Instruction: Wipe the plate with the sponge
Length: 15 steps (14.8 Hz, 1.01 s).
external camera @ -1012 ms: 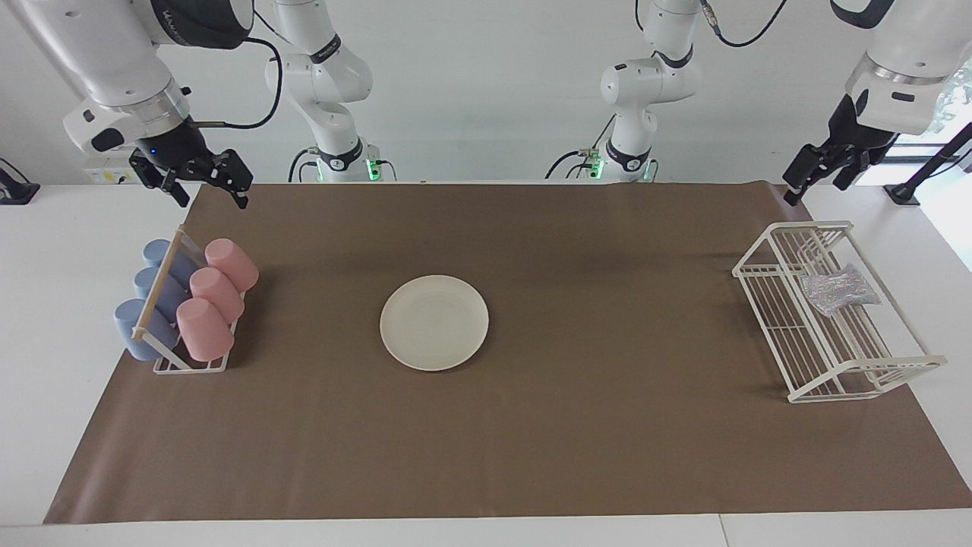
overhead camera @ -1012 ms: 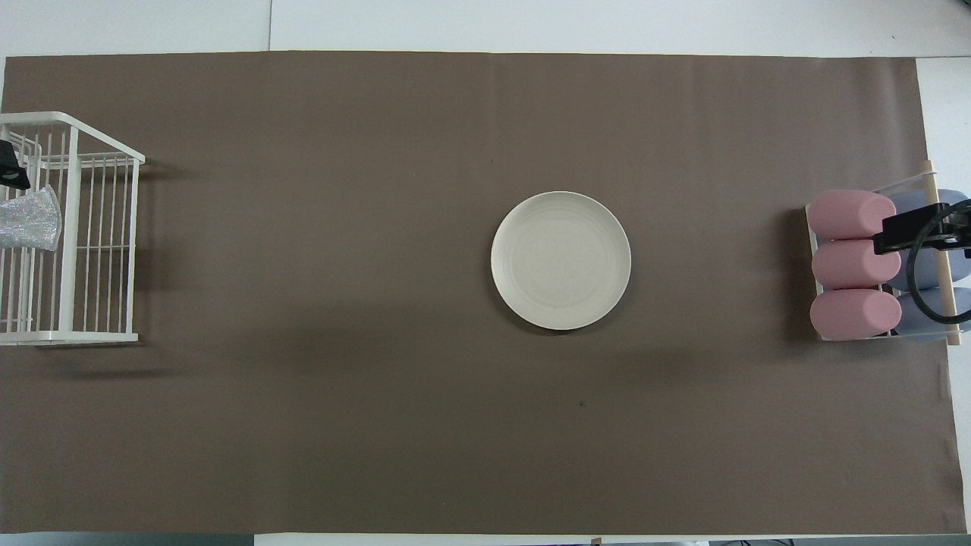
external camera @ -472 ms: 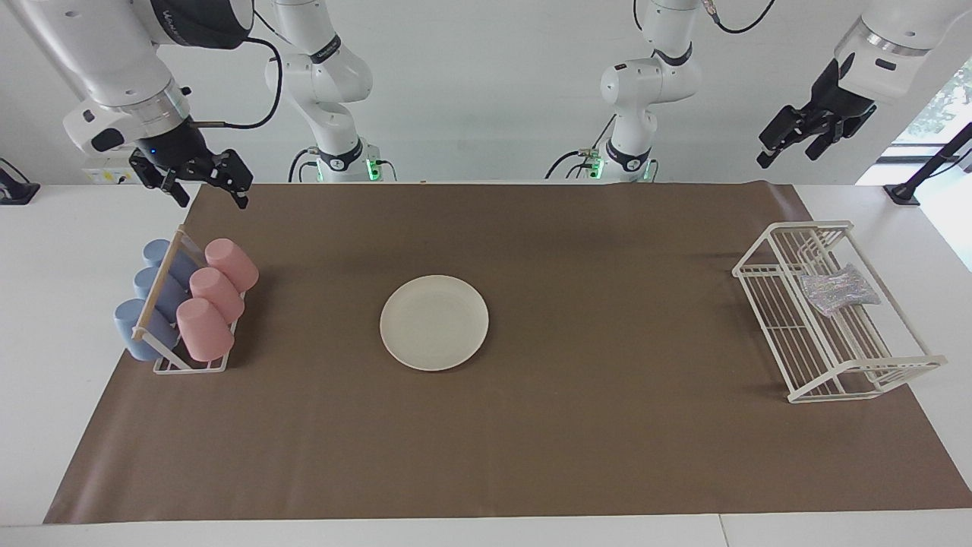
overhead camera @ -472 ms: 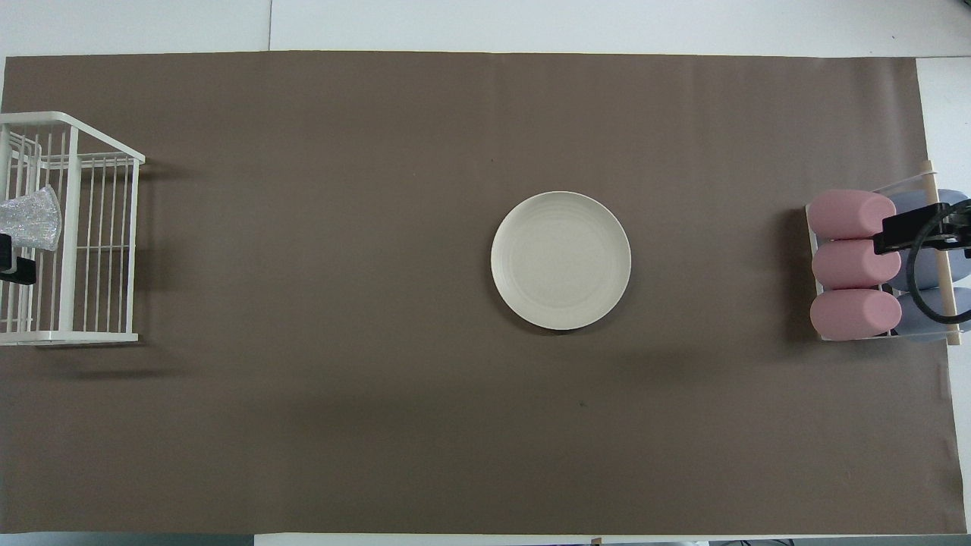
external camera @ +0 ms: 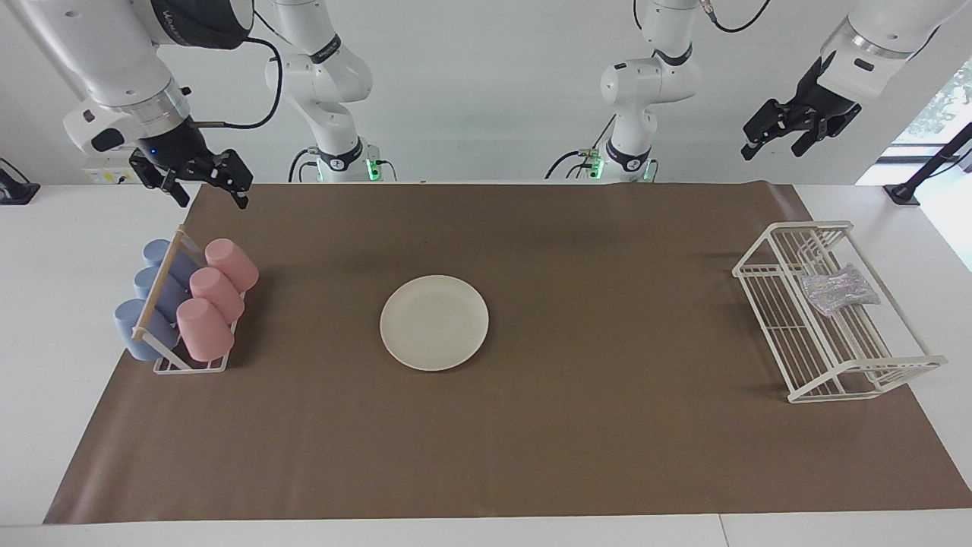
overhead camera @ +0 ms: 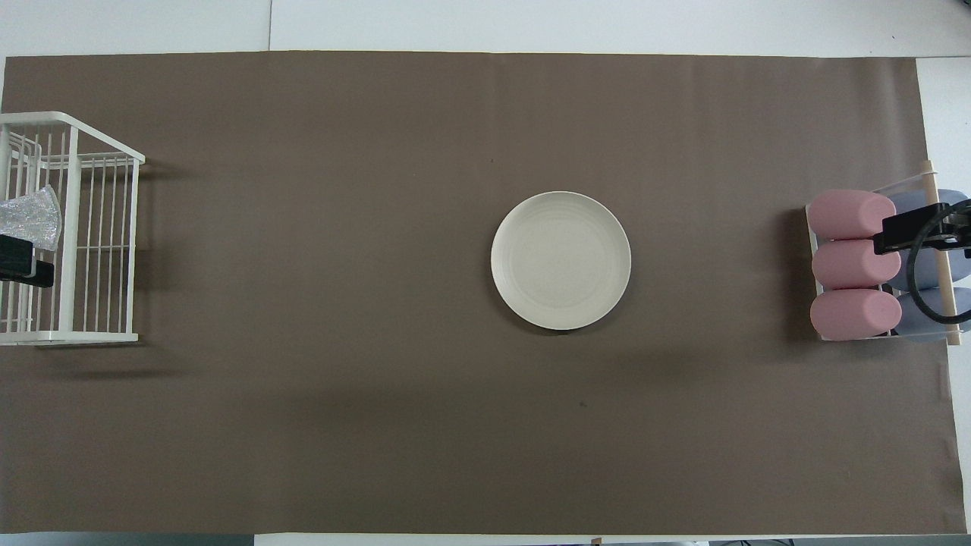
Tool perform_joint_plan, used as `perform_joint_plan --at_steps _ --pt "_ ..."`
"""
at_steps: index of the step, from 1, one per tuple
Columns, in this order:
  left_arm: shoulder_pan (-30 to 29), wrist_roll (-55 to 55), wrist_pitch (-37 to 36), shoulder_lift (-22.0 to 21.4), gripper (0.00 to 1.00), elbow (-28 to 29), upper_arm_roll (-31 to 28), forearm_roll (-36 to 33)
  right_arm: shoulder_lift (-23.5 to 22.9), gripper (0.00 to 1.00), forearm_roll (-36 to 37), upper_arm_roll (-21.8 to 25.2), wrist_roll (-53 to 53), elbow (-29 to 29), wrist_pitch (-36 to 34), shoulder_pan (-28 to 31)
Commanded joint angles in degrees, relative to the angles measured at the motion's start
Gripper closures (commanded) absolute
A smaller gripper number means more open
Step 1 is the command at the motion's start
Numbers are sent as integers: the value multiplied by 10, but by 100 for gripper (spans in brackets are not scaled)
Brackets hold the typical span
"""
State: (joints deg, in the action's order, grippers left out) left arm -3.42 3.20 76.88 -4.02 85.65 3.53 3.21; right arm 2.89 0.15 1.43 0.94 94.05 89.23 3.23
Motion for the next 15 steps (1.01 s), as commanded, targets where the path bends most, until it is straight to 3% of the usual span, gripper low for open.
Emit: perform_joint_plan --at_steps 1,15 --pt "14 -27 21 -16 0 21 -7 -48 5 0 0 -4 -9 3 -8 3" --pt "17 -9 27 -17 0 21 -5 -56 5 0 0 -4 -9 3 -8 3"
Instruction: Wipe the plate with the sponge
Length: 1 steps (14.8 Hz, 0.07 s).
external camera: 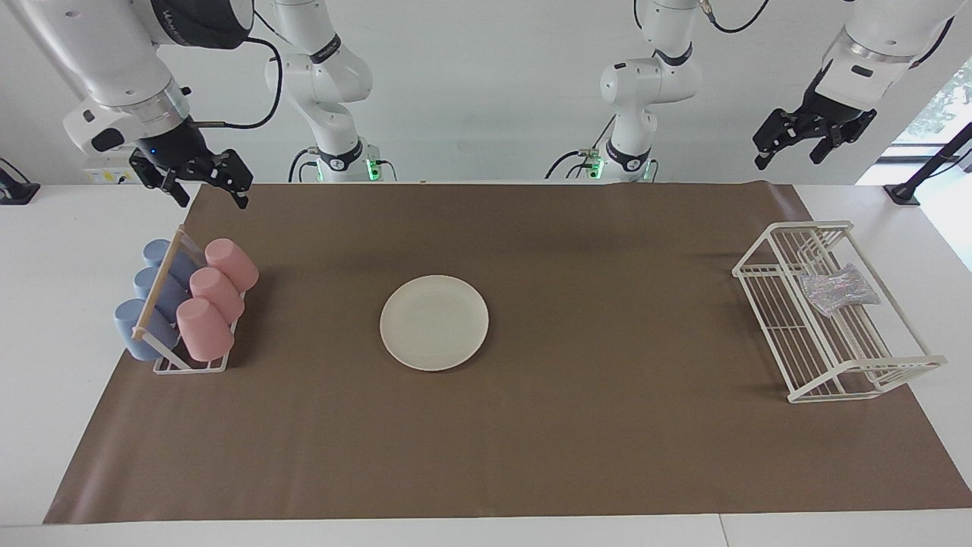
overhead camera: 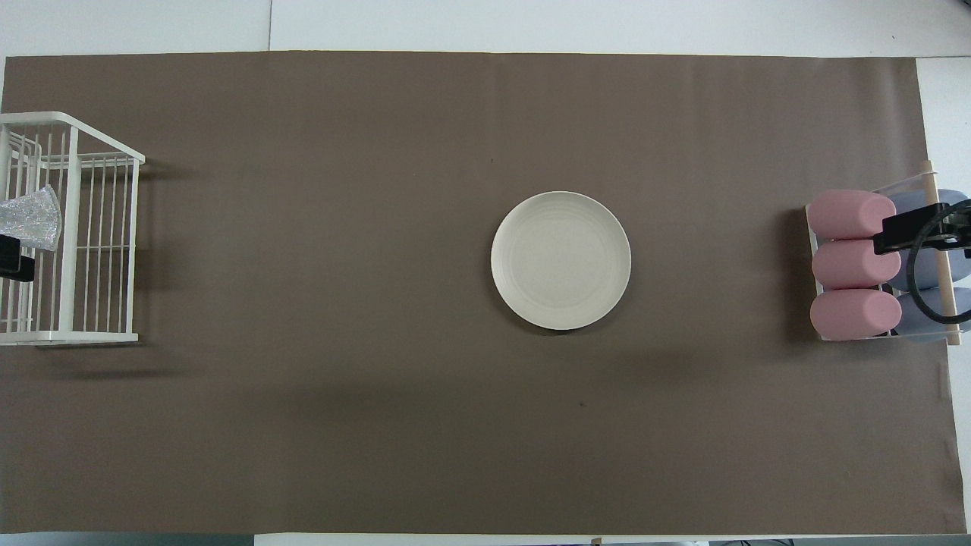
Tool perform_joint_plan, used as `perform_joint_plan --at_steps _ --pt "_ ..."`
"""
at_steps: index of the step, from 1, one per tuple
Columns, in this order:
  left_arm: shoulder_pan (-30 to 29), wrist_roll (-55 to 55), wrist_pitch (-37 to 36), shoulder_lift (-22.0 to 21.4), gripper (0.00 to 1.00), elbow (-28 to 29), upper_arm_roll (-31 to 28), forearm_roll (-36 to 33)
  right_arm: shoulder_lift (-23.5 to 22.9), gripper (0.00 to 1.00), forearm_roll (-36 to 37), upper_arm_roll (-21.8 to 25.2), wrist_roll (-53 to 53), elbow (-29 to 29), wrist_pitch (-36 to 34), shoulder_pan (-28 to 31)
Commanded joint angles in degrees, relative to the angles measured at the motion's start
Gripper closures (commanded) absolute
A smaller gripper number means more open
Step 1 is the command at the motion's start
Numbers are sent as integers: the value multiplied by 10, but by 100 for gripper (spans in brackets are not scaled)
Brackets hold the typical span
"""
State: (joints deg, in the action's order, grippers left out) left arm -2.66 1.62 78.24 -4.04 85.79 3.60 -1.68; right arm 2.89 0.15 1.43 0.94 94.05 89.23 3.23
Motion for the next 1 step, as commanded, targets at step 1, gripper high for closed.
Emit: perform_joint_plan --at_steps 1 --pt "9 7 13 -17 0 20 -6 -7 5 0 1 -5 -9 3 -8 3"
